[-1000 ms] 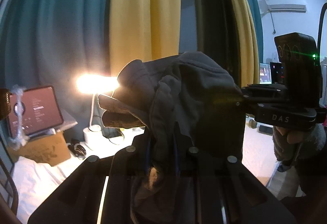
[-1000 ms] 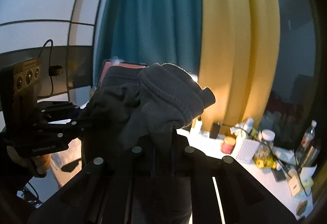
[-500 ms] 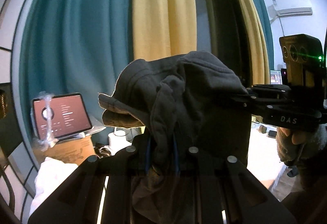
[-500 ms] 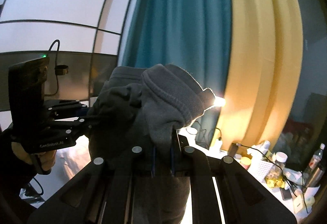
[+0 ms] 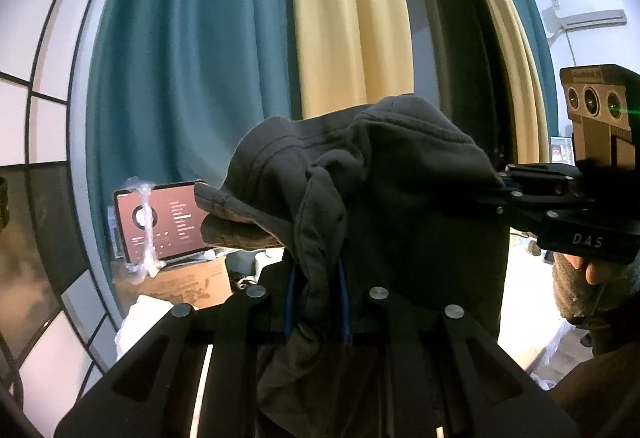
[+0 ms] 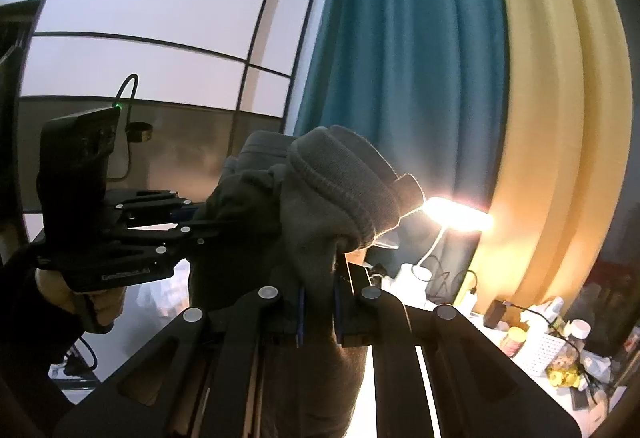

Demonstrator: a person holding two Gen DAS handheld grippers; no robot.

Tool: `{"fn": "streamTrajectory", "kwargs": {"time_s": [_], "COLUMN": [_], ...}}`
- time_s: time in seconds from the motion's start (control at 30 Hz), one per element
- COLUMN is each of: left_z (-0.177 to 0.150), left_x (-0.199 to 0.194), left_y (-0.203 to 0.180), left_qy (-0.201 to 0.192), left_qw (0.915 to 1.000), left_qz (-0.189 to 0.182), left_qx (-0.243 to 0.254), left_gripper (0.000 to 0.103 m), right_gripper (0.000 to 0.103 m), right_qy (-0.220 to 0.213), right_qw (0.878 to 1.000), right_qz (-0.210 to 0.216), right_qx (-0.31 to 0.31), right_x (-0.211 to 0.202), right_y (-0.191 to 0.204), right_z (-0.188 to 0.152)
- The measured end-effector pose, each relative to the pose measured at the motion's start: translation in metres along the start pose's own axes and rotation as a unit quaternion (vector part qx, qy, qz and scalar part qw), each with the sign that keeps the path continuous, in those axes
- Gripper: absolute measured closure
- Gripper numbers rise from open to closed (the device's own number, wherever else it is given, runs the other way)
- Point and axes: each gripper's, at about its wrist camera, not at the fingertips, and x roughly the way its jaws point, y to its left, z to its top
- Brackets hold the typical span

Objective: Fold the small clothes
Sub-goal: 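Lift the held sweatshirt up off the bedspread with both grippers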

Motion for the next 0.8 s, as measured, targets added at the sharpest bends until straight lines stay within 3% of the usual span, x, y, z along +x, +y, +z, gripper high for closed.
{"fn": "streamTrajectory", "kwargs": {"time_s": [0.8], "left_z": [-0.028], "left_x": [0.075], "left_y": [0.014], "left_qy": [0.089], "left_qw": [0.9957], "left_qz": [-0.025], "left_qx": [-0.009], "left_gripper": [0.088], "right_gripper": [0.092], "right_qy": [0.073], "right_qw": [0.995], "right_qz": [-0.004], "right_qx": [0.072], "right_x": [0.069], "right_y": [-0.052], "right_z": [-0.051]}}
